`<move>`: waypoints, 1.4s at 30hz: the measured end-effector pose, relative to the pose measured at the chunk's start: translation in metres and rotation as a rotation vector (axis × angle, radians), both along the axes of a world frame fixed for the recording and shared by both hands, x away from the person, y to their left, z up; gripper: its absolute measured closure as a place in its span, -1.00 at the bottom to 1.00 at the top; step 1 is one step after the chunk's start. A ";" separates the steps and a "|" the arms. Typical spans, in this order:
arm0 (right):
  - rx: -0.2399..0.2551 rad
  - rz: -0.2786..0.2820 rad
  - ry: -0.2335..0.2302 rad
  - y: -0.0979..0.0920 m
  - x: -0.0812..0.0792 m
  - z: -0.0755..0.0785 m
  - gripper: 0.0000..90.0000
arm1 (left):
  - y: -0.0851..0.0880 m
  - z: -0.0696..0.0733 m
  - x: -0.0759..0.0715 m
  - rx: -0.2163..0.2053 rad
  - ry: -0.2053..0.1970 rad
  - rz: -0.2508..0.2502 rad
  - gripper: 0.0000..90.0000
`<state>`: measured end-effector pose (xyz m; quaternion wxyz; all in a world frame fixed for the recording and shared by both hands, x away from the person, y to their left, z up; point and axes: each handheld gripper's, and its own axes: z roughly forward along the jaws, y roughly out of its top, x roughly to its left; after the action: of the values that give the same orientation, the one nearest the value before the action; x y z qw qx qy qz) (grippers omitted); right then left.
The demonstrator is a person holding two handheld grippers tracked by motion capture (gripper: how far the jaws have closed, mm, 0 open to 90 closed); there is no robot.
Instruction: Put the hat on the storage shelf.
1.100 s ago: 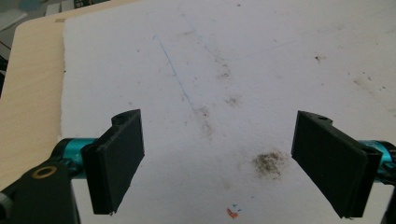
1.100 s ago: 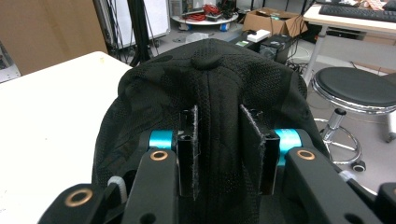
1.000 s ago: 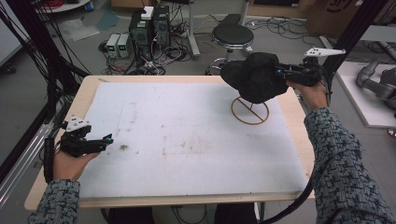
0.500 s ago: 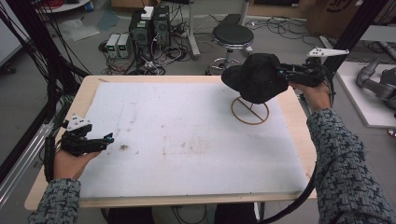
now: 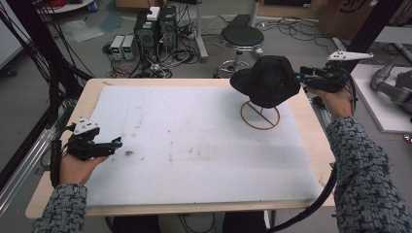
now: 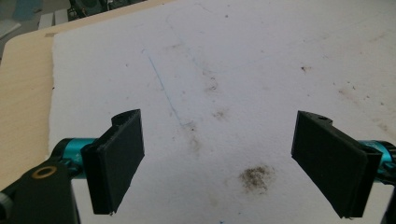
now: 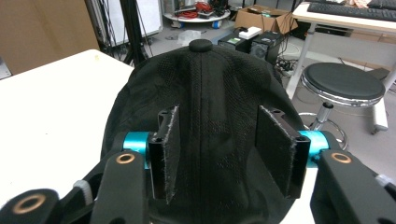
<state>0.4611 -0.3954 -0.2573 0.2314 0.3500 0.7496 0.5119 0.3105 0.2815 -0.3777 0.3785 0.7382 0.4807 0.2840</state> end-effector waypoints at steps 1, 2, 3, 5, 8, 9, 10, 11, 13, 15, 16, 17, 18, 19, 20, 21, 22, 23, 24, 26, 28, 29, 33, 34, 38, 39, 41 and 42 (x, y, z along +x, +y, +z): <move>0.003 -0.005 0.005 -0.001 -0.001 0.000 0.05 | -0.001 0.000 0.000 0.001 -0.001 -0.003 -0.62; 0.006 -0.006 0.011 -0.002 -0.003 0.001 0.03 | -0.001 0.001 0.000 0.002 -0.002 -0.006 -0.62; 0.004 -0.009 0.013 -0.003 -0.004 0.001 0.00 | -0.003 0.001 0.001 -0.001 -0.004 -0.009 -0.62; 0.017 -0.025 -0.004 -0.005 -0.011 -0.002 -0.09 | -0.004 0.002 0.001 0.001 -0.004 -0.014 -0.62; 0.031 -0.033 0.017 -0.007 -0.015 -0.007 -0.17 | -0.007 0.003 0.002 -0.002 -0.008 -0.021 -0.62; 0.047 -0.040 0.026 -0.008 -0.020 -0.011 -0.30 | -0.008 0.003 0.002 -0.001 -0.008 -0.025 -0.62; 0.047 -0.040 0.026 -0.008 -0.020 -0.011 -0.30 | -0.009 0.003 0.003 0.000 -0.008 -0.029 -0.62; 0.051 -0.046 0.035 -0.008 -0.024 -0.012 -0.33 | -0.010 0.003 0.003 0.000 -0.007 -0.031 -0.62; 0.044 -0.040 0.031 -0.008 -0.029 -0.013 -0.37 | -0.013 0.004 0.004 -0.001 -0.011 -0.040 -0.62; 0.049 -0.043 0.040 -0.008 -0.035 -0.014 -0.47 | -0.016 0.004 0.005 -0.003 -0.012 -0.046 -0.62; 0.048 -0.043 0.042 -0.007 -0.038 -0.013 -0.52 | -0.017 0.004 0.006 -0.006 -0.013 -0.046 -0.62; 0.046 -0.042 0.045 -0.006 -0.041 -0.013 -0.55 | -0.018 0.004 0.007 -0.004 -0.013 -0.052 -0.62; 0.043 -0.038 0.048 -0.005 -0.045 -0.013 -0.59 | -0.020 0.004 0.007 -0.006 -0.014 -0.053 -0.62; 0.042 -0.035 0.052 -0.003 -0.048 -0.013 -0.66 | -0.021 0.004 0.008 -0.004 -0.014 -0.057 -0.62; 0.053 -0.003 0.053 0.001 -0.055 -0.013 -0.74 | -0.023 0.004 0.009 -0.008 -0.016 -0.057 -0.62; 0.053 -0.003 0.053 0.001 -0.055 -0.013 -0.74 | -0.024 0.004 0.009 -0.006 -0.014 -0.062 -0.62; 0.058 0.031 0.051 0.004 -0.059 -0.013 -0.74 | -0.025 0.004 0.010 -0.004 -0.013 -0.065 -0.62; 0.060 0.065 0.047 0.007 -0.063 -0.014 -0.74 | -0.027 0.004 0.011 -0.005 -0.013 -0.067 -0.62; 0.054 0.104 0.048 0.016 -0.071 -0.017 -0.74 | -0.028 0.005 0.012 -0.005 -0.014 -0.066 -0.62; 0.050 0.123 0.049 0.021 -0.075 -0.020 -0.74 | -0.028 0.005 0.013 -0.003 -0.014 -0.067 -0.62; 0.039 0.163 0.043 0.034 -0.083 -0.027 -0.74 | -0.030 0.006 0.014 -0.006 -0.013 -0.067 -0.62; 0.034 0.180 0.041 0.040 -0.087 -0.032 -0.74 | -0.031 0.006 0.014 -0.002 -0.014 -0.070 -0.62; 0.005 0.234 0.056 0.061 -0.100 -0.055 -0.74 | -0.033 0.006 0.014 0.000 -0.010 -0.075 -0.62; -0.014 0.245 0.086 0.067 -0.103 -0.067 -0.74 | -0.034 0.006 0.014 0.009 -0.009 -0.081 -0.62; -0.025 0.246 0.114 0.072 -0.106 -0.081 -0.74 | -0.034 0.006 0.014 0.008 -0.010 -0.081 -0.62; -0.017 0.248 0.132 0.073 -0.107 -0.087 -0.74 | -0.034 0.006 0.014 0.006 -0.011 -0.081 -0.62; -0.026 0.248 0.133 0.075 -0.107 -0.091 -0.74 | -0.034 0.006 0.013 0.003 -0.014 -0.080 -0.62; -0.026 0.248 0.133 0.075 -0.107 -0.091 -0.74 | -0.033 0.006 0.013 0.004 -0.014 -0.080 -0.62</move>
<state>0.3538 -0.3203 -0.3480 0.1208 0.2846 0.8074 0.5025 0.3238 0.2482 -0.3715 0.3913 0.7556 0.4476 0.2749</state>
